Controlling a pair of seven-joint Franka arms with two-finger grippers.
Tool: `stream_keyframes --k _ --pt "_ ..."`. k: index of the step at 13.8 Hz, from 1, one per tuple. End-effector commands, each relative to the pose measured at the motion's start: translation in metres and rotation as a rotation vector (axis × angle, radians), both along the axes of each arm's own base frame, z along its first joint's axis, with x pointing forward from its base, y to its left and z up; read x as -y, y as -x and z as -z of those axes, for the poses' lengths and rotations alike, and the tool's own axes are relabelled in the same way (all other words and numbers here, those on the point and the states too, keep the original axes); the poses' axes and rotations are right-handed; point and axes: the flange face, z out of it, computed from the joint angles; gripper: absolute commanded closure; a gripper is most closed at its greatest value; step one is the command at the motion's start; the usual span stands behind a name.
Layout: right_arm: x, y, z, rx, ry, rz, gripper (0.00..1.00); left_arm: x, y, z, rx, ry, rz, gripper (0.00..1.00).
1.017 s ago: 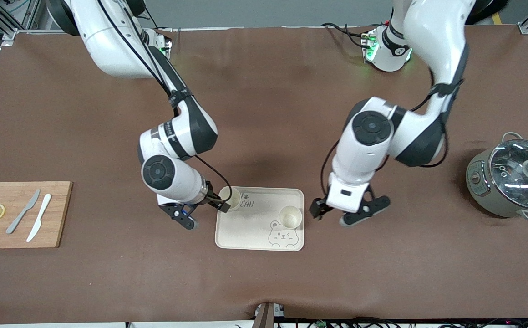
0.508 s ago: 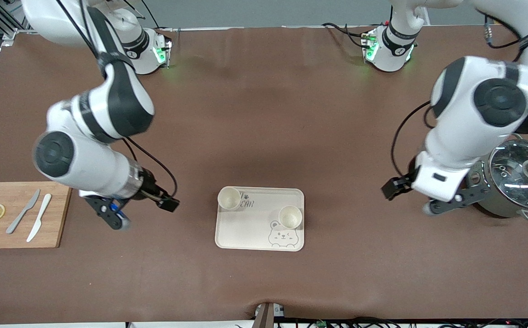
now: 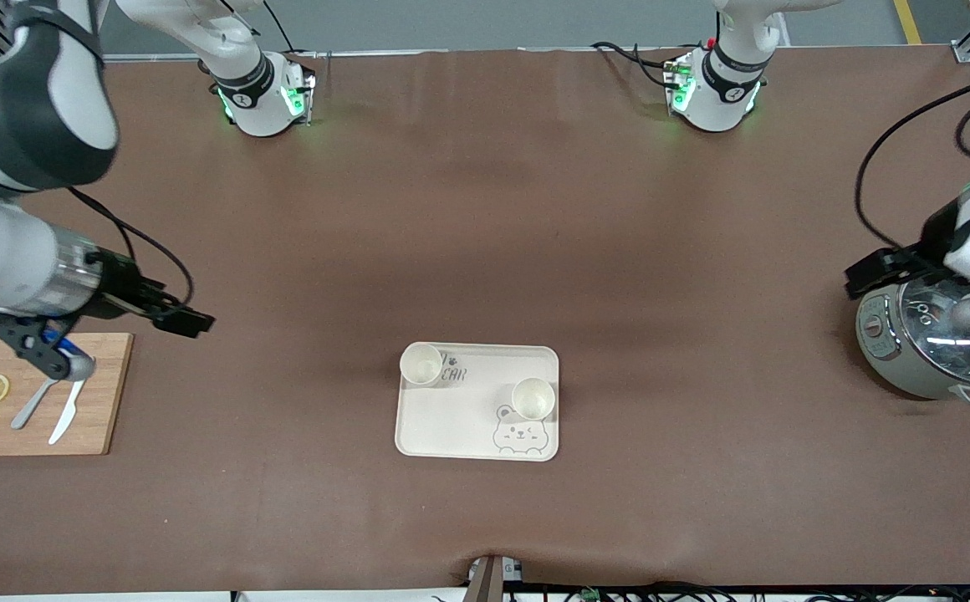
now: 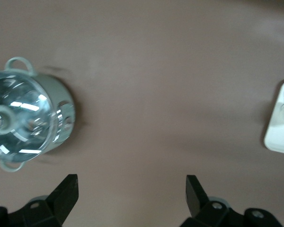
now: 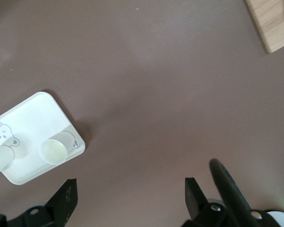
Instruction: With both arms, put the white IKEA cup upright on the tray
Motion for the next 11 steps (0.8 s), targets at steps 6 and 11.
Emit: stream_keyframes --k 6,11 --pt "0.084 0.088 -0.077 0.07 0.042 -0.269 0.0 -0.016 0.055 -0.053 -0.031 -0.02 0.052 0.0" --pt "0.108 0.109 -0.098 0.072 0.085 -0.384 0.0 -0.023 0.076 -0.075 -0.027 -0.029 0.075 0.0"
